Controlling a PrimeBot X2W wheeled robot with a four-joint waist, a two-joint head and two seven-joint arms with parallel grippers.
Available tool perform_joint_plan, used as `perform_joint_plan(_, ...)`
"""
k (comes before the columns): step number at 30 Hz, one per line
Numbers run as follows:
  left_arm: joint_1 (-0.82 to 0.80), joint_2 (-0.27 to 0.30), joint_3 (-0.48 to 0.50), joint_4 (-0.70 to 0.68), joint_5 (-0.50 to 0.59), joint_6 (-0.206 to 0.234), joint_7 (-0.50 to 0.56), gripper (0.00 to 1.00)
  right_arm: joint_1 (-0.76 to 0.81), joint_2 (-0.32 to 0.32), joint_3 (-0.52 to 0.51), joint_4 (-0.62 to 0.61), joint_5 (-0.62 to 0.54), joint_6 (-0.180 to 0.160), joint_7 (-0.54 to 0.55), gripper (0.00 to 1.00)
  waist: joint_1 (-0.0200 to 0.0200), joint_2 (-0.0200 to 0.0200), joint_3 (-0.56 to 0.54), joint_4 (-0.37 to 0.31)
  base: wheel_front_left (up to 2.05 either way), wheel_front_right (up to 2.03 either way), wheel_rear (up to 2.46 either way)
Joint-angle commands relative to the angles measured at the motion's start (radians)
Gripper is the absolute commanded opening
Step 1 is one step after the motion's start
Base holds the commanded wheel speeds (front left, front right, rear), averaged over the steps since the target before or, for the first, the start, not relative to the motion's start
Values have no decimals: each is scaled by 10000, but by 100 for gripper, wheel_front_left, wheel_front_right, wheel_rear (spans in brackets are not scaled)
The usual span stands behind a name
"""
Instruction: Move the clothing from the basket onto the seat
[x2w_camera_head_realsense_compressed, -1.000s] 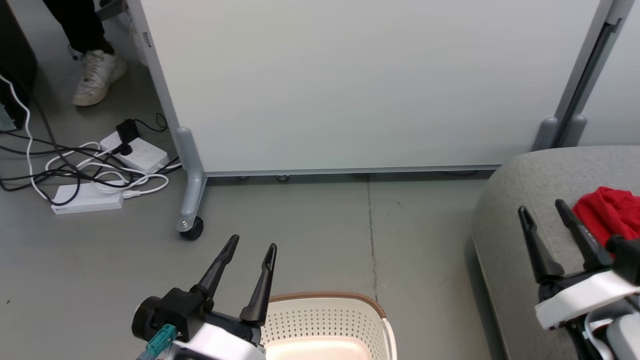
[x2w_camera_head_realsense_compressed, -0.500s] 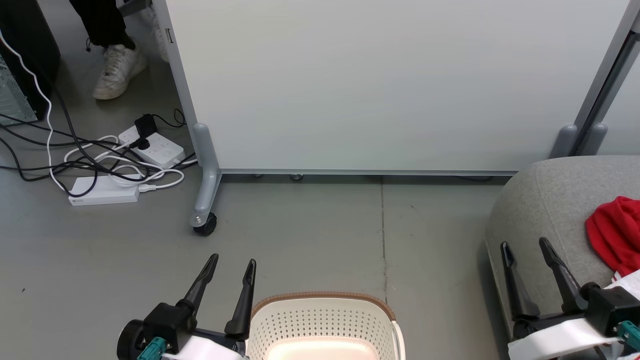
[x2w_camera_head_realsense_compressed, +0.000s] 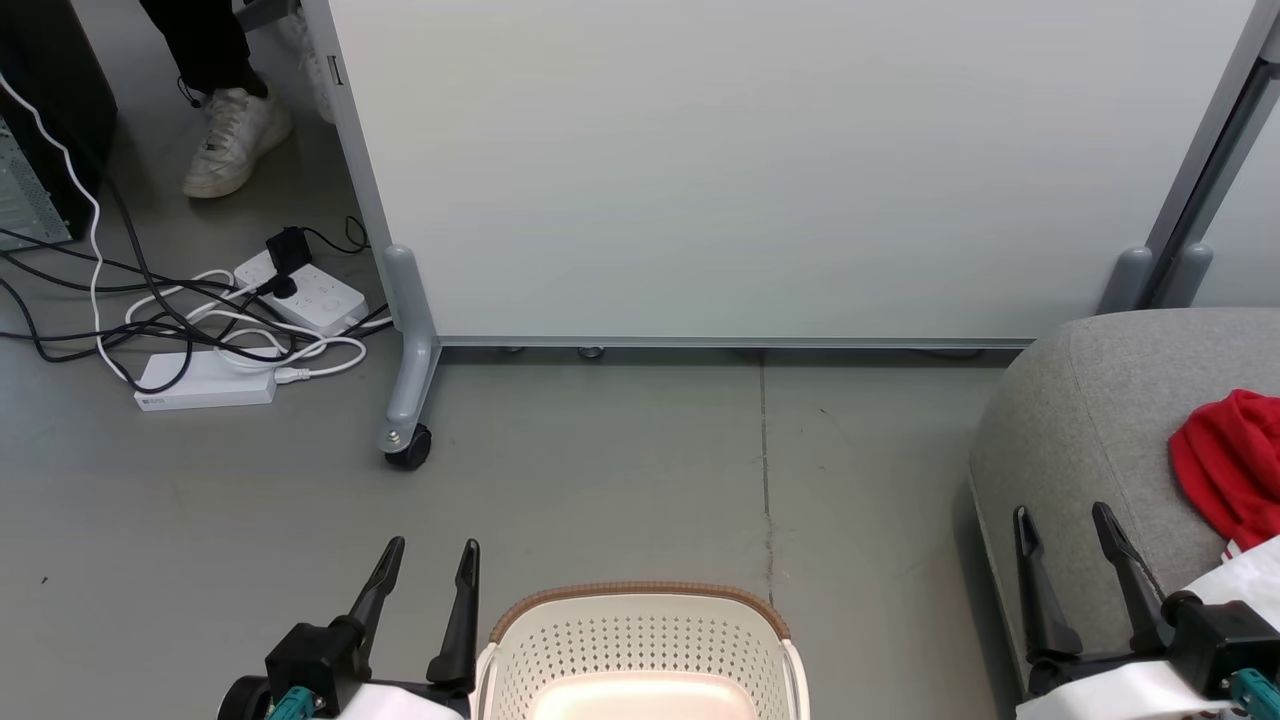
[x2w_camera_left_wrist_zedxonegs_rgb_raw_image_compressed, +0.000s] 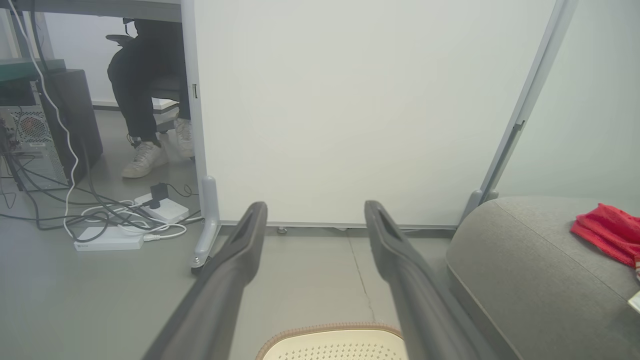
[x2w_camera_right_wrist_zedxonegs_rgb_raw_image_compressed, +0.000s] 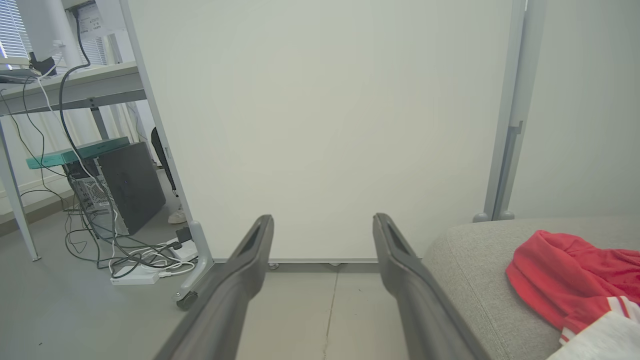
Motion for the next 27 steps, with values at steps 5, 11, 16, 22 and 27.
perform_joint_plan(5, 50, 33, 54, -162, -47, -93, -39, 100, 110, 40, -67, 6, -162, 2, -57, 100, 0, 0, 47, -21, 0, 0, 0)
perform_joint_plan(11, 77, 36, 2, 124, -217, -155, -39, 100, 79, 79, -89, -56, -176, 2, -57, 100, 0, 0, 65, -79, 0, 0, 0)
perform_joint_plan(16, 28, 34, -19, 297, -376, -266, -39, 100, 126, 110, -109, -47, -93, 2, -57, 100, 0, 0, 56, -93, 0, 0, 0)
perform_joint_plan(22, -17, 34, -22, 252, -387, -299, -39, 100, 120, 119, -128, 18, -53, 2, -57, 100, 0, 0, 71, -84, 0, 0, 0)
perform_joint_plan(27, -8, 34, -30, 291, -440, -315, -39, 100, 87, 124, -123, 65, -41, 2, -58, 100, 0, 0, 79, -88, 0, 0, 0)
